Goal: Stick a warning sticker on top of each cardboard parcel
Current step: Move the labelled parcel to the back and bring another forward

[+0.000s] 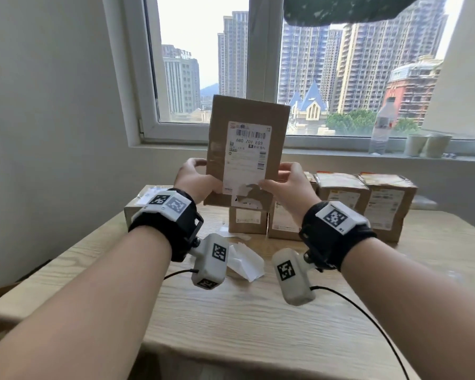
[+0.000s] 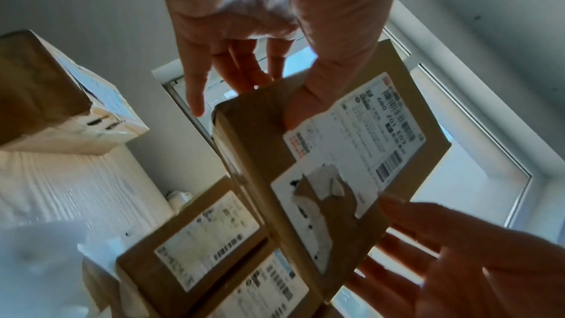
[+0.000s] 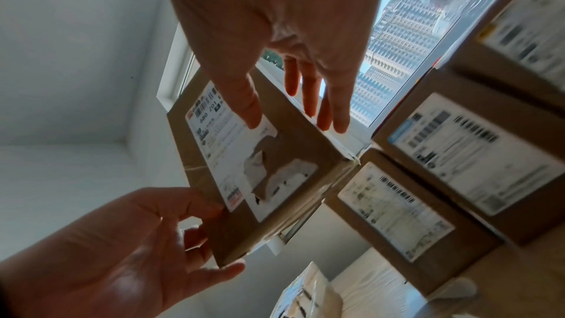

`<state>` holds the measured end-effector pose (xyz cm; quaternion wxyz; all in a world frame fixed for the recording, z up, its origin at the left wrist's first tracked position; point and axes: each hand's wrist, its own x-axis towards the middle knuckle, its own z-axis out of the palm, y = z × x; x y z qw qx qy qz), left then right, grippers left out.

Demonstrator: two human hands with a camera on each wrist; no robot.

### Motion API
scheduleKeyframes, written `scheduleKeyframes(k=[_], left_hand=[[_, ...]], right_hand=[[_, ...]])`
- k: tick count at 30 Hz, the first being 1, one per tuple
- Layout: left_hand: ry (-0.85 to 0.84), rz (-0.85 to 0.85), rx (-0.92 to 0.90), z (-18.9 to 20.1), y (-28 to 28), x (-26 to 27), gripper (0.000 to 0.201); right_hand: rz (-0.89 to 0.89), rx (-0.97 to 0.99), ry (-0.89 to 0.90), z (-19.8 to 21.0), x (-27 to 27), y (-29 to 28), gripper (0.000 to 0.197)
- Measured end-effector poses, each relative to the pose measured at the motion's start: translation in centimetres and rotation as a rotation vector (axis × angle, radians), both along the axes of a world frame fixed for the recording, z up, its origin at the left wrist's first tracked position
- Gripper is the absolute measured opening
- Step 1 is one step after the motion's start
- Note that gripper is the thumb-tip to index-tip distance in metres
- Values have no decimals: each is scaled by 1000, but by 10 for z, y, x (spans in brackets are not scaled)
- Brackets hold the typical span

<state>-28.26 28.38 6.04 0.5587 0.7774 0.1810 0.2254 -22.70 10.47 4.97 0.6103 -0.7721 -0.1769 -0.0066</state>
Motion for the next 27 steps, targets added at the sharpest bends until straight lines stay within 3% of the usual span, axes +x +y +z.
scheduleKeyframes(k=[10,16,21,27], left_hand=[[192,-182,71,-67,-78,52,63],[338,-208,117,-124,-79,92,81],[389,-169,130,-127,-85,88,67],[400,-146,156,-134,-82,98,70]], right_hand=[[-125,-161,0,-48,15,-95,46],[-145,-237,104,-92,37,-104,37],[-113,-274,127,-107,54,-100,30],[-98,-256,124,-115,66,-99,29]])
